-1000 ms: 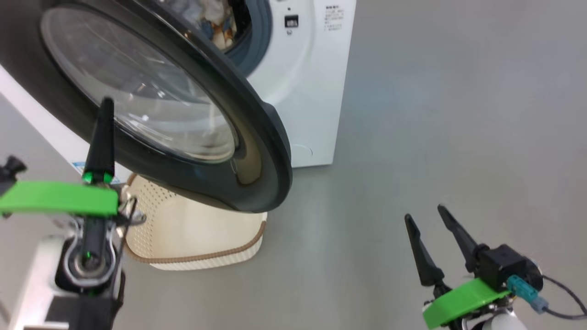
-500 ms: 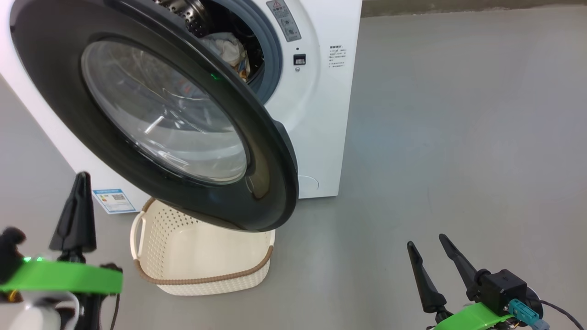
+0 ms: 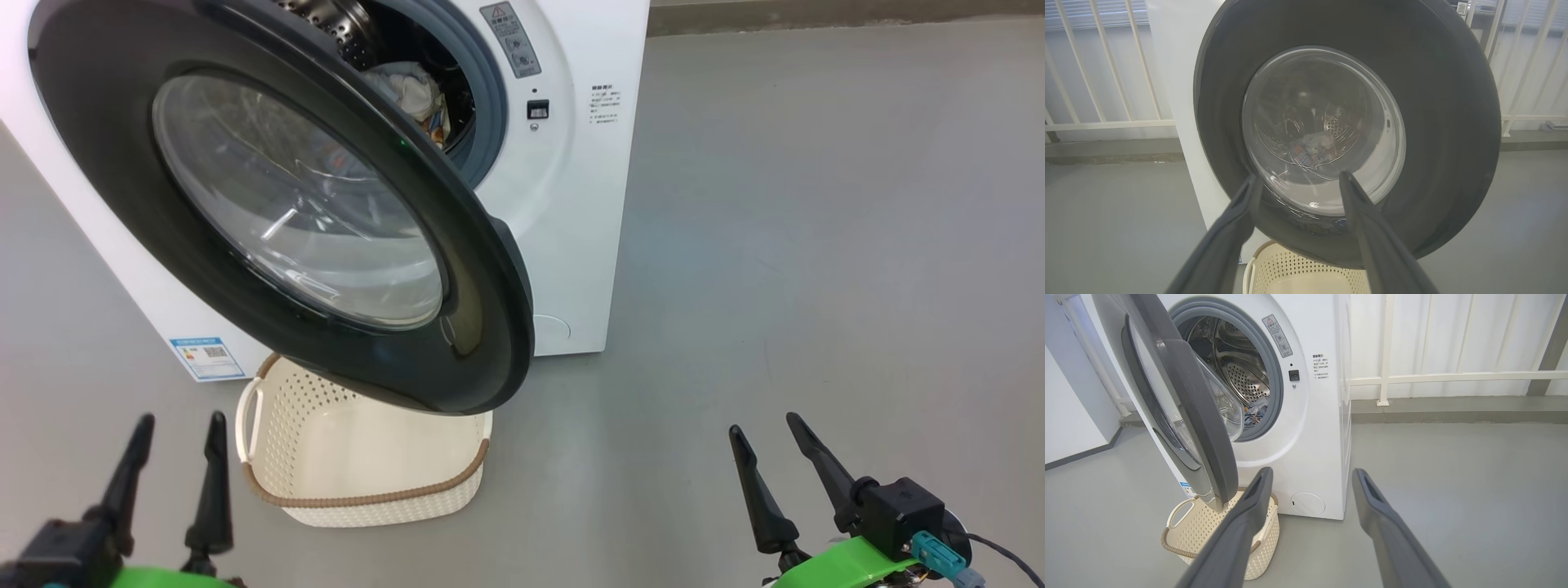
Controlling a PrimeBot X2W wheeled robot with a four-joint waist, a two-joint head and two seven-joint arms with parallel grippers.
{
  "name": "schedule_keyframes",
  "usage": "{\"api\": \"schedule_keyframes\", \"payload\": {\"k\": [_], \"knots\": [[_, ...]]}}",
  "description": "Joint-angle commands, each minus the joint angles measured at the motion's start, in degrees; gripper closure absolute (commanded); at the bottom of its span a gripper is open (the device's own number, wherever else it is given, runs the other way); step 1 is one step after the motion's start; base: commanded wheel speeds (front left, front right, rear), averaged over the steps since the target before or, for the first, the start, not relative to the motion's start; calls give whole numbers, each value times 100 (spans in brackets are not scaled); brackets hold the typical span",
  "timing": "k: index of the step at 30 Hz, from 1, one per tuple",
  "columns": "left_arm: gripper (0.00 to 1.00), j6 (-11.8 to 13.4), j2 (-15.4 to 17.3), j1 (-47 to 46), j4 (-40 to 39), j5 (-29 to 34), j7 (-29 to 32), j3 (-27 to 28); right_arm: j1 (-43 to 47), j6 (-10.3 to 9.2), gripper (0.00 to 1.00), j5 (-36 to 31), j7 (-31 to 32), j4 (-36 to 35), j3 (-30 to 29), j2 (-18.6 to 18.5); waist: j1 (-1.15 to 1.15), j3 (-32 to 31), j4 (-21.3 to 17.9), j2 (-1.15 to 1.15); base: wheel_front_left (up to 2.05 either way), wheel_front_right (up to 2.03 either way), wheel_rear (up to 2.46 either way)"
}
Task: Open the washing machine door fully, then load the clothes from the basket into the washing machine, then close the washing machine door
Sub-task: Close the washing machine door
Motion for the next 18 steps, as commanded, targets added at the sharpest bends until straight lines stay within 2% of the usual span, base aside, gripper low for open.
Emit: {"api": "schedule_keyframes", "payload": {"k": [1,18], "knots": [[0,23,80,-124,-147,61,-35,249,-18,8,0,-2,-70,-157,136,11,0,2,0,0,0,0,0],[0,18,-523,598,-110,548,-36,591,-23,8,0,-11,-70,-173,165,11,0,-6,-20,0,0,0,0]]}}
